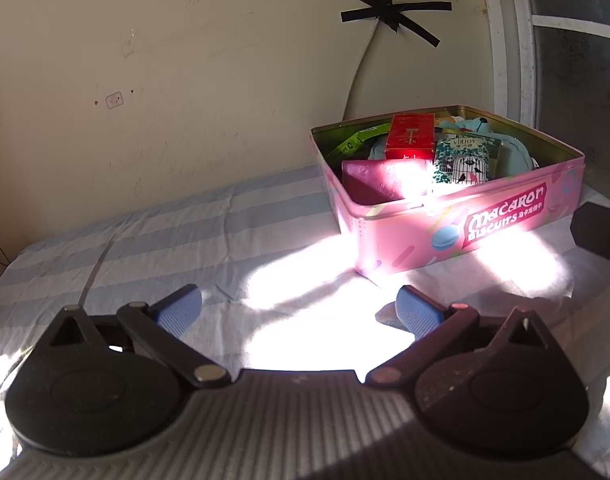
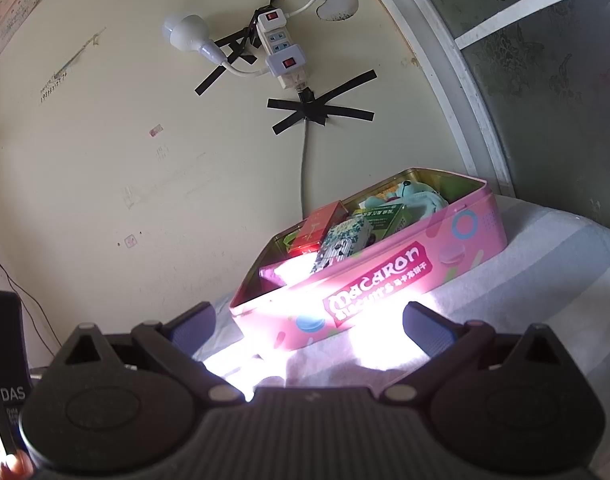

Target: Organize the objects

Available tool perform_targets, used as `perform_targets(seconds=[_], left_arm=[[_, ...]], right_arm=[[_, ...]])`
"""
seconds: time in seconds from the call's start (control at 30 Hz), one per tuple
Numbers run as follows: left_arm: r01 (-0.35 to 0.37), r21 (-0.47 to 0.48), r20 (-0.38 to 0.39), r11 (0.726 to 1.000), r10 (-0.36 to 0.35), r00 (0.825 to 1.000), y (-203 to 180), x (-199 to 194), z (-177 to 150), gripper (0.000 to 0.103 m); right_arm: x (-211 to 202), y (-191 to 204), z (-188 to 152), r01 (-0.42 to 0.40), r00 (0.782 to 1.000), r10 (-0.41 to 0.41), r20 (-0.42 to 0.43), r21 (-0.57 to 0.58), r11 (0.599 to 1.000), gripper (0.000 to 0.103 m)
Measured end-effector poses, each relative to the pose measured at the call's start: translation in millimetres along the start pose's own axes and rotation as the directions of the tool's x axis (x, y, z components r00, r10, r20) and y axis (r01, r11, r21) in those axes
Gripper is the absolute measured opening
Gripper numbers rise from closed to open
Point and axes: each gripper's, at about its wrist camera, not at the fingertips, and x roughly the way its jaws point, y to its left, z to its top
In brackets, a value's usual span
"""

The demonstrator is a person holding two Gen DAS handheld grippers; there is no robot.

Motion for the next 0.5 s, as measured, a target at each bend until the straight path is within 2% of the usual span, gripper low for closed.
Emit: perform_targets(seconds=[0.23,0.5], left_arm=[[-0.001,-0.005,-0.003,1.0,0.001,1.0,1.2,2.1,-0.5,0.103],[0.038,-0.018,0.016,0.999,-0.038,0.999,4.0,0.0,0.3,0.103]], right_arm=[[1.9,0.3,-2.3,0.002,1.0,-0.002,-0.004,0.0,1.0,0.103],[3.0,0.0,-2.6,0.001,1.0,-0.001,-0.006,-0.001,1.0,0.103]])
